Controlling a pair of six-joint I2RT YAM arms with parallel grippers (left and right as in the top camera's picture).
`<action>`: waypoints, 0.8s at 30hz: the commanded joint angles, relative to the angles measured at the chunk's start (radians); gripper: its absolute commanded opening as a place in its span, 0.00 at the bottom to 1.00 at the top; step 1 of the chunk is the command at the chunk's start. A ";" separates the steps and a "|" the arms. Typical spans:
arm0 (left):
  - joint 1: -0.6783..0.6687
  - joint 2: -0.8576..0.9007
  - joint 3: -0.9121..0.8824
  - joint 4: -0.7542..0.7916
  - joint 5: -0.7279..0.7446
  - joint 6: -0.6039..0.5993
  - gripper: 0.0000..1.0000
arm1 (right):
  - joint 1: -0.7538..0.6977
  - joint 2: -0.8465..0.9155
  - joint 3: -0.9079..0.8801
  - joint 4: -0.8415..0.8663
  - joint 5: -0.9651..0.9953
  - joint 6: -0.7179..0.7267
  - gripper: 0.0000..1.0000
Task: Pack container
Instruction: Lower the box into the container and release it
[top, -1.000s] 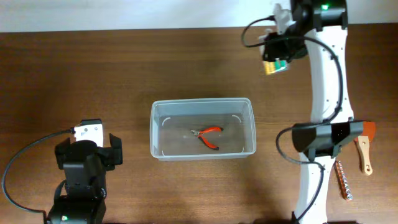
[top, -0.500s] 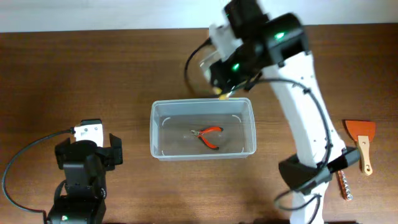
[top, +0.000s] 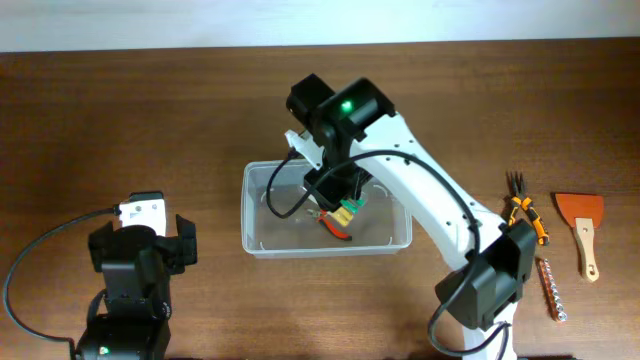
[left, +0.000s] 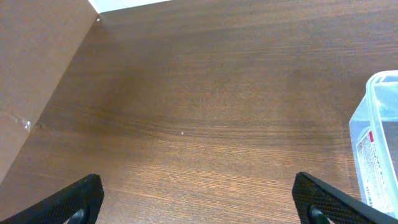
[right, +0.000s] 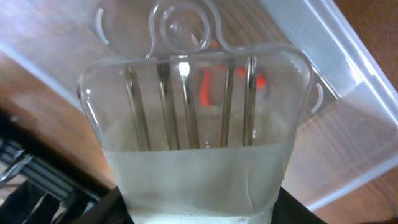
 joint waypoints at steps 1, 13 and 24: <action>-0.004 0.000 0.021 -0.001 -0.007 0.016 0.99 | -0.005 -0.016 -0.053 0.042 0.021 -0.030 0.51; -0.004 -0.001 0.021 -0.001 -0.007 0.016 0.99 | -0.019 0.023 -0.187 0.224 0.025 -0.048 0.52; -0.004 0.000 0.021 -0.001 -0.007 0.016 0.99 | -0.032 0.026 -0.348 0.378 0.024 -0.056 0.52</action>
